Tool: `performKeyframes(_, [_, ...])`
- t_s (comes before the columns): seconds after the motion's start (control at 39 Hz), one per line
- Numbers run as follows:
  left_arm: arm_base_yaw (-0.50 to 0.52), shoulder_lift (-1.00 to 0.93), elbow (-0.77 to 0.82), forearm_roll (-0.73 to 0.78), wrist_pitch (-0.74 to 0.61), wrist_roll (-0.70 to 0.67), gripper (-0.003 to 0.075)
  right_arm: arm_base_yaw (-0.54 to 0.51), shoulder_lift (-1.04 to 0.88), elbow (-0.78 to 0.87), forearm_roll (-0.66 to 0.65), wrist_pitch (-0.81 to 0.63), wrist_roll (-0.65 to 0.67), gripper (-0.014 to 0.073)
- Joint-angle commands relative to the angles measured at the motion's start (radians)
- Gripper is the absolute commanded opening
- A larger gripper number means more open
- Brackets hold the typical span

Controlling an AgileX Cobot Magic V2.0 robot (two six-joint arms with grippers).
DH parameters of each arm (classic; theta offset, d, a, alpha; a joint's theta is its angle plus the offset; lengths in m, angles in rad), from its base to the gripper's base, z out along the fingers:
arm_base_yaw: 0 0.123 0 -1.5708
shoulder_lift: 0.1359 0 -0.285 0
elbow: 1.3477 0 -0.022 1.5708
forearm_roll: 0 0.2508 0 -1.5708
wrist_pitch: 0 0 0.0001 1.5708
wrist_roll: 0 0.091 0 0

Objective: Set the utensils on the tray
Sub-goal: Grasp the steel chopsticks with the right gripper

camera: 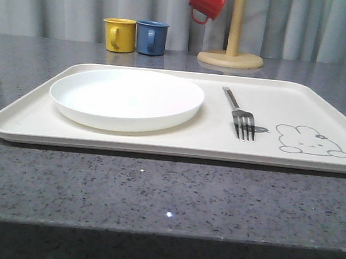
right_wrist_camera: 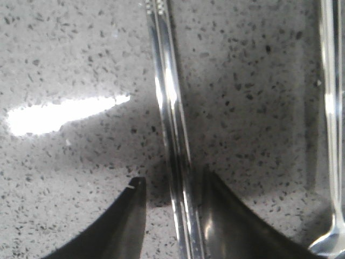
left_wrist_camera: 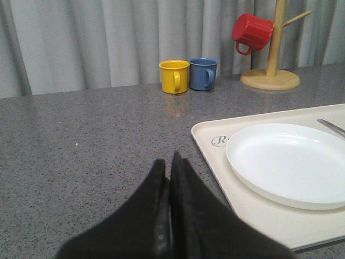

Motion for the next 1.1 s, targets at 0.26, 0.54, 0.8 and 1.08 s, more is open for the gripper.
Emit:
performKeyframes(0.26, [0.001,0.009,-0.026,-0.009,-0.078,-0.009,-0.0018,-0.007,-0.006,-0.022,0.000,0.007,-0.013,0.0157])
performKeyframes(0.54, [0.001,0.009,-0.026,-0.009,-0.078,-0.009,-0.0018,-0.007,-0.029,-0.039,0.000,0.046,-0.013,-0.0069])
performKeyframes(0.8, [0.001,0.009,-0.026,-0.009,-0.078,-0.009,-0.0018,0.029,-0.134,-0.135,0.031,0.169,0.007,-0.0068])
performKeyframes(1.08, [0.001,0.009,-0.026,-0.009,-0.078,-0.009,-0.0018,0.262,-0.153,-0.170,0.057,0.170,0.172,-0.0055])
